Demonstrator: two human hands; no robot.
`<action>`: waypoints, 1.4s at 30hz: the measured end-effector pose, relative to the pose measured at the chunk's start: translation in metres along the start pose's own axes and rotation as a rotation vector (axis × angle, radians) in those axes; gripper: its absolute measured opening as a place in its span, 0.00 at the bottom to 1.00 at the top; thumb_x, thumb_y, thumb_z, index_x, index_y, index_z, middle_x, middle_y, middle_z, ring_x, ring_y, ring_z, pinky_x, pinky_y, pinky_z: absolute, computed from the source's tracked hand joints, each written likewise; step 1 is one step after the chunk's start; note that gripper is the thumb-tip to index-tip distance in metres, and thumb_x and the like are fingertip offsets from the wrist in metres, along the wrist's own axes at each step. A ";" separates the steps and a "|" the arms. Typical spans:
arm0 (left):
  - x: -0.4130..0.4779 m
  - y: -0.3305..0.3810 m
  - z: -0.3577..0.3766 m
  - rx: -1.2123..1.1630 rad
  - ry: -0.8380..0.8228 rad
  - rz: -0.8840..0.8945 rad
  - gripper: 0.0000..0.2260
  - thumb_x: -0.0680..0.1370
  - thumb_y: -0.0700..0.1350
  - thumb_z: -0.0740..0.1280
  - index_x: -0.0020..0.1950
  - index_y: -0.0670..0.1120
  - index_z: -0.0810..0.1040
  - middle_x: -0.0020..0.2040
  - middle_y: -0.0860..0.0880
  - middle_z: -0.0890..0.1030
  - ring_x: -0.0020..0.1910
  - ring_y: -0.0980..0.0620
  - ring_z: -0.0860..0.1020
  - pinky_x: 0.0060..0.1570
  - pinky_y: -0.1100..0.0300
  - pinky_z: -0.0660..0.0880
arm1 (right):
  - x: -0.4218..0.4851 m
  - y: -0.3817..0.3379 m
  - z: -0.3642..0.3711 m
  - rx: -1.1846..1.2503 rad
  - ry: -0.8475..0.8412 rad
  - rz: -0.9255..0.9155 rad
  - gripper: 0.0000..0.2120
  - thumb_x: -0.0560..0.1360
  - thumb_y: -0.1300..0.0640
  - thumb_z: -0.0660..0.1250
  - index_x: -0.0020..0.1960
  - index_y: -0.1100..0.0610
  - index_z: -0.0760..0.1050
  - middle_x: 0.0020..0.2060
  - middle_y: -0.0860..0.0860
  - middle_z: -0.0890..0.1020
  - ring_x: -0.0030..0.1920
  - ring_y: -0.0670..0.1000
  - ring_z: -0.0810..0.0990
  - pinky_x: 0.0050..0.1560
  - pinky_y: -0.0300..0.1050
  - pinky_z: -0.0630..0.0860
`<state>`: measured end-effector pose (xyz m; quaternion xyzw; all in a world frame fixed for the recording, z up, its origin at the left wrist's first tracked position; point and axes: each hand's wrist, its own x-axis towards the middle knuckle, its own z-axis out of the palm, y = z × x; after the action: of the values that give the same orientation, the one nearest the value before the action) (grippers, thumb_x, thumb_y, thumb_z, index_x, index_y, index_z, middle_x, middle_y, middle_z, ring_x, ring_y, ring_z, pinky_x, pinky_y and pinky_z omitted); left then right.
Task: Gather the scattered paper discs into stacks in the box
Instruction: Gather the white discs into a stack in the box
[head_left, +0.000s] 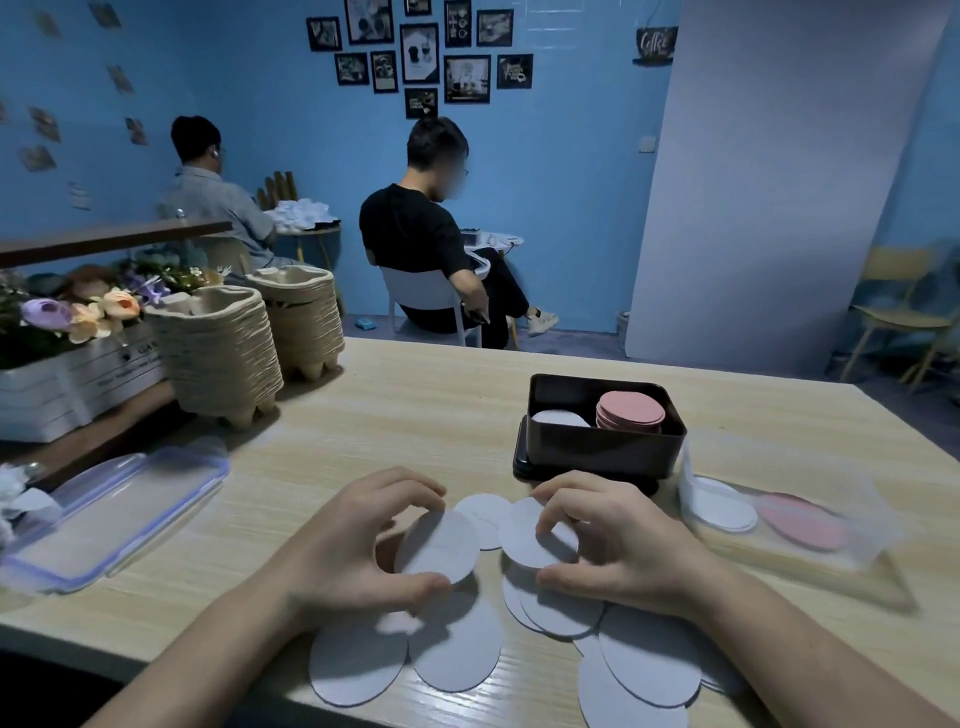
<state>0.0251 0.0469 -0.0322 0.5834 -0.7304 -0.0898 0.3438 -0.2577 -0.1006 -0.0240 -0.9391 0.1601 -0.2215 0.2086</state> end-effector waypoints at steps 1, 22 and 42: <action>0.004 0.003 0.002 -0.016 0.013 0.005 0.25 0.67 0.60 0.80 0.60 0.55 0.80 0.63 0.65 0.77 0.66 0.60 0.77 0.55 0.54 0.82 | 0.000 0.000 0.000 0.005 0.003 -0.009 0.14 0.71 0.42 0.79 0.51 0.46 0.79 0.61 0.38 0.78 0.60 0.45 0.80 0.55 0.47 0.78; 0.041 0.028 0.034 0.101 0.093 0.139 0.35 0.72 0.75 0.67 0.68 0.51 0.79 0.55 0.61 0.83 0.50 0.61 0.80 0.46 0.57 0.79 | 0.001 0.002 0.004 0.056 0.116 -0.113 0.11 0.77 0.46 0.76 0.47 0.51 0.78 0.63 0.49 0.80 0.65 0.38 0.77 0.56 0.39 0.77; 0.033 0.017 0.041 -0.305 0.103 0.058 0.21 0.69 0.51 0.81 0.61 0.56 0.84 0.52 0.55 0.86 0.51 0.51 0.82 0.47 0.60 0.82 | 0.002 -0.002 0.006 0.084 0.152 -0.086 0.18 0.74 0.41 0.76 0.55 0.52 0.79 0.68 0.48 0.79 0.71 0.39 0.73 0.60 0.30 0.71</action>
<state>-0.0163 0.0106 -0.0405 0.5071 -0.7060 -0.1596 0.4679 -0.2528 -0.0975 -0.0278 -0.9160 0.1256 -0.3071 0.2253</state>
